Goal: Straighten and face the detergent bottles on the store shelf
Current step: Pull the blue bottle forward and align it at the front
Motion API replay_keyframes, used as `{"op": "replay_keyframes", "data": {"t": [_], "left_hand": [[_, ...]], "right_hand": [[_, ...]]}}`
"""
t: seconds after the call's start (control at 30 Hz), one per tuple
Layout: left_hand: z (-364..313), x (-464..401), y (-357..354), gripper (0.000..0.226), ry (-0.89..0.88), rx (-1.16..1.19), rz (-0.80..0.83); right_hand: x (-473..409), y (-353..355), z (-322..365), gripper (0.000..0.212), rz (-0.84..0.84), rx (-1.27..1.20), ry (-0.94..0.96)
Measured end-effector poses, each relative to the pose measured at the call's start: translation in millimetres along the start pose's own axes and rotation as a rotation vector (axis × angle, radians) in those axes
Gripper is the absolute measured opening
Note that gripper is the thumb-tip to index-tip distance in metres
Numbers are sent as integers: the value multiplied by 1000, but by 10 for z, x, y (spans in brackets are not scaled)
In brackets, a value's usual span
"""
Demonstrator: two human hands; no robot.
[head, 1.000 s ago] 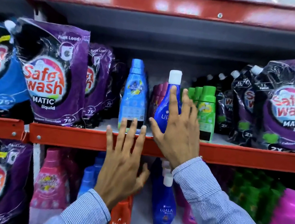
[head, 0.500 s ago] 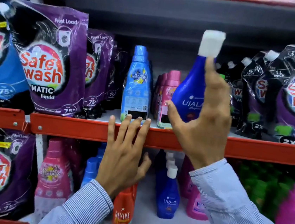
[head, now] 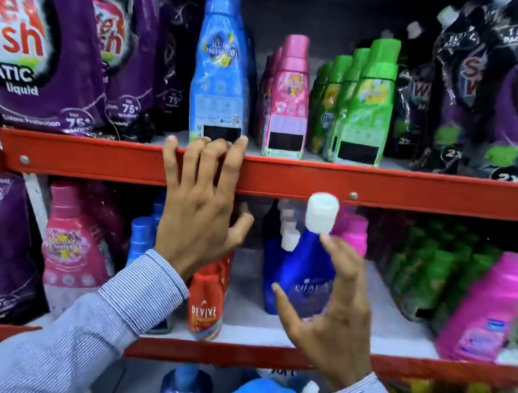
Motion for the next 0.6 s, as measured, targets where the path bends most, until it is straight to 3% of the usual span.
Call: {"op": "replay_keyframes", "data": {"t": [0.2,0.6], "left_hand": [[9,3,-46,90,-10,-15,-31],[6,-10,-91,88,-2,-19,-43]], "right_hand": [[403,-467,-377,86,182,18,-154],[719,-775,-578,88,272,65,-279]]}}
Point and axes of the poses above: each hand's wrist, its own x-axis away from the middle knuckle, its own y-axis out of the back of the hand, z = x × y, the point moved 3 cm from there along -x, towards the middle knuckle, and after that the axes turned 6 degrees about y, right-handed, at the moved point
